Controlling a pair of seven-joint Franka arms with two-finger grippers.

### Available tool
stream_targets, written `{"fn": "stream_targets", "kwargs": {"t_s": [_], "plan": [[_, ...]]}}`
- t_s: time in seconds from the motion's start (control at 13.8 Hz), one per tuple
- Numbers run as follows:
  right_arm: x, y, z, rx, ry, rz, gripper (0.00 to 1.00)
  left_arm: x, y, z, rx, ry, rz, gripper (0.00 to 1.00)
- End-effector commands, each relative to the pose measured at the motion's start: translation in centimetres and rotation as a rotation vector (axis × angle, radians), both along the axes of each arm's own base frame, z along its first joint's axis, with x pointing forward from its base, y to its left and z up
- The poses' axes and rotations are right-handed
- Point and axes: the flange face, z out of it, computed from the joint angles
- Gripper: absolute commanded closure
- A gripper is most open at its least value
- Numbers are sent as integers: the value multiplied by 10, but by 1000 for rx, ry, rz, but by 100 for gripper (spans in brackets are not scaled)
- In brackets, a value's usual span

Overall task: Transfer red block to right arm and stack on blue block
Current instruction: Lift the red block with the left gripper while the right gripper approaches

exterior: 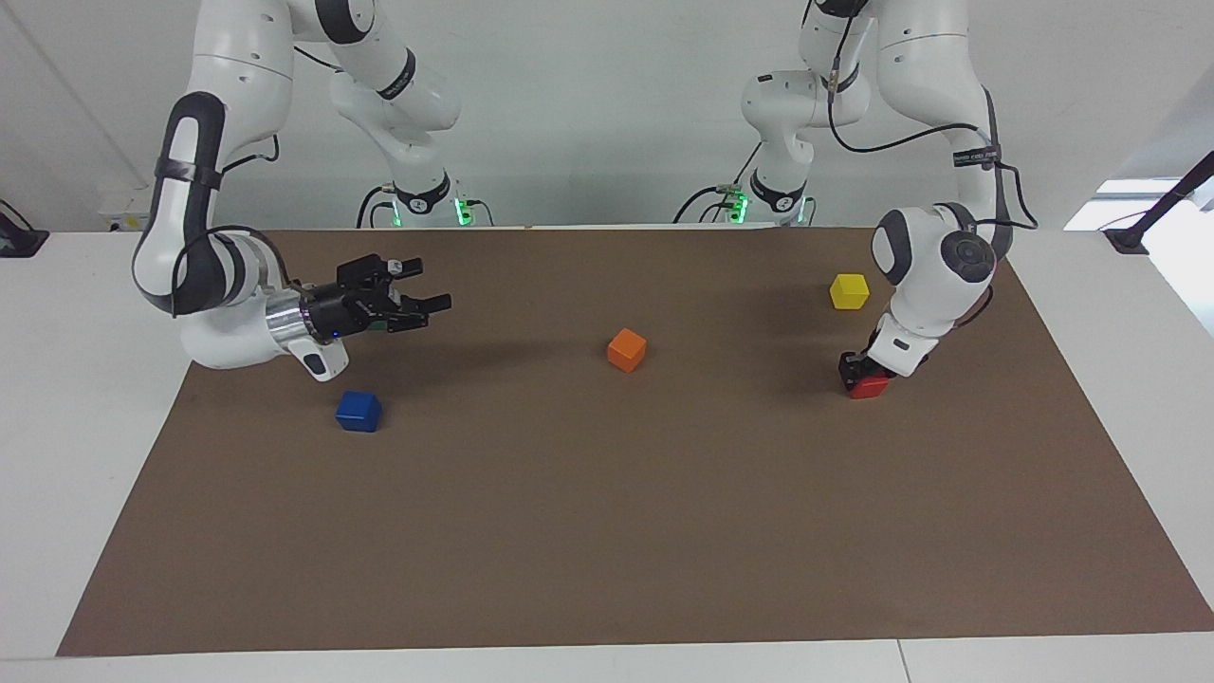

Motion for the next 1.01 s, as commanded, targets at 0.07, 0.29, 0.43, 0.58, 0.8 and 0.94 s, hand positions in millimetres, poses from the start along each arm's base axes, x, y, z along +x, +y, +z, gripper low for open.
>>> {"fn": "stream_targets", "kwargs": {"t_s": [0.07, 0.29, 0.43, 0.58, 0.8, 0.94], "plan": [[16, 37, -13, 128, -38, -21, 0, 19, -15, 62, -55, 71, 173, 100], [20, 67, -19, 175, -67, -39, 0, 21, -31, 107, -176, 135, 267, 100], [19, 84, -22, 182, -66, -31, 0, 12, -40, 132, -259, 145, 329, 100], [16, 96, -26, 173, -77, -28, 0, 4, -52, 157, -347, 169, 436, 100], [15, 124, -39, 201, -87, -41, 0, -8, -84, 188, -432, 247, 691, 100], [14, 133, -41, 204, -101, -37, 0, -11, -108, 195, -439, 309, 851, 100]]}}
